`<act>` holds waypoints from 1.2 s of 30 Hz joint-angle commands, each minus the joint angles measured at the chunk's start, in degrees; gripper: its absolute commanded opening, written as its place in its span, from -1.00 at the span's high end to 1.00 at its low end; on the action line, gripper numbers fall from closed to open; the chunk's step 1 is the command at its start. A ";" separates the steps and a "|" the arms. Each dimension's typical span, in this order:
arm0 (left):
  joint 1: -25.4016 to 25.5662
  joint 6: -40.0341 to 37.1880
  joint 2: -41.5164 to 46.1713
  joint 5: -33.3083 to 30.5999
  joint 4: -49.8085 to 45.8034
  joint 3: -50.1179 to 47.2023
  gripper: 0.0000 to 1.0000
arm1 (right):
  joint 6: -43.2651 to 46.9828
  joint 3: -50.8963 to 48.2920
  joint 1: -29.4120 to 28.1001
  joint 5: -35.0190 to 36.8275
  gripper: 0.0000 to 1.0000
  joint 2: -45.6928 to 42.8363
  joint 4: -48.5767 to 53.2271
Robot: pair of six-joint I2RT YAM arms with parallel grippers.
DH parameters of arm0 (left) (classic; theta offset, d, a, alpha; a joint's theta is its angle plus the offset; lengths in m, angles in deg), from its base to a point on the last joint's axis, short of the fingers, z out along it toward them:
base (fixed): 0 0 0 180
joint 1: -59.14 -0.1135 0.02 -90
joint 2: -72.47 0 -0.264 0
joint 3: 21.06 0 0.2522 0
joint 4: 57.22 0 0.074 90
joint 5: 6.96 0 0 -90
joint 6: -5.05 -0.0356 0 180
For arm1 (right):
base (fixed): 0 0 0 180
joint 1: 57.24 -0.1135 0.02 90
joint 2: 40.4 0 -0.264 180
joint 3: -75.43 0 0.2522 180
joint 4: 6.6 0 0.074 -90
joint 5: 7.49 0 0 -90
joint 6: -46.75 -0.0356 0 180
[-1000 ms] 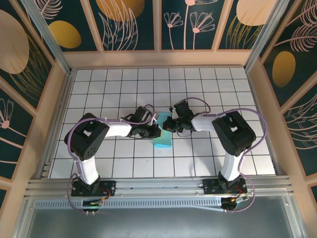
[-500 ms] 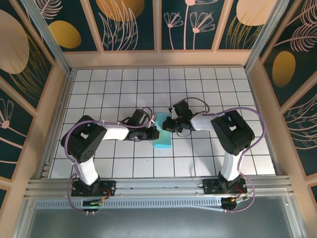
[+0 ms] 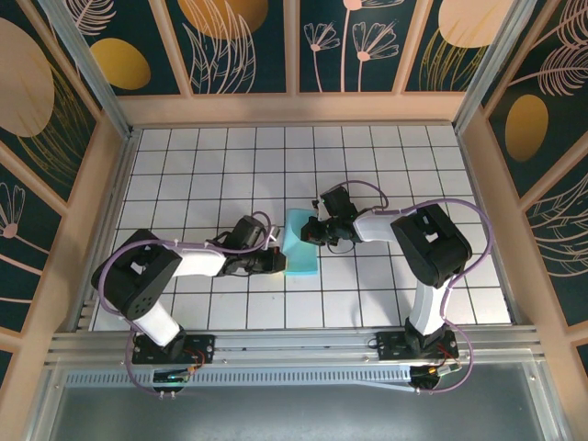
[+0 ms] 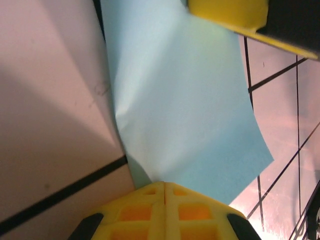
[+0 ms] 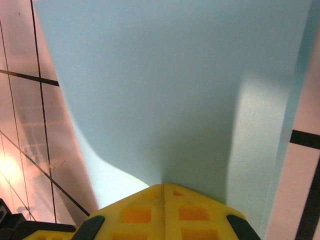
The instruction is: Fold a paper plane with a square sheet of paper (fold left side to right side)
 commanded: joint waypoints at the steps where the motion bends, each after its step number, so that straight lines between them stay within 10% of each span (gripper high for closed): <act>1: 0.58 1.85 1.52 1.13 -4.89 -2.05 1.00 | 1.55 -0.27 0.28 3.91 1.00 2.13 4.64; 16: 0.44 2.84 -2.06 1.61 -4.20 7.57 1.00 | 1.59 -0.11 0.03 3.74 1.00 2.42 4.30; 36: 2.10 3.84 2.33 1.29 -4.03 -5.66 1.00 | 1.81 -0.12 -0.01 3.91 1.00 2.85 4.49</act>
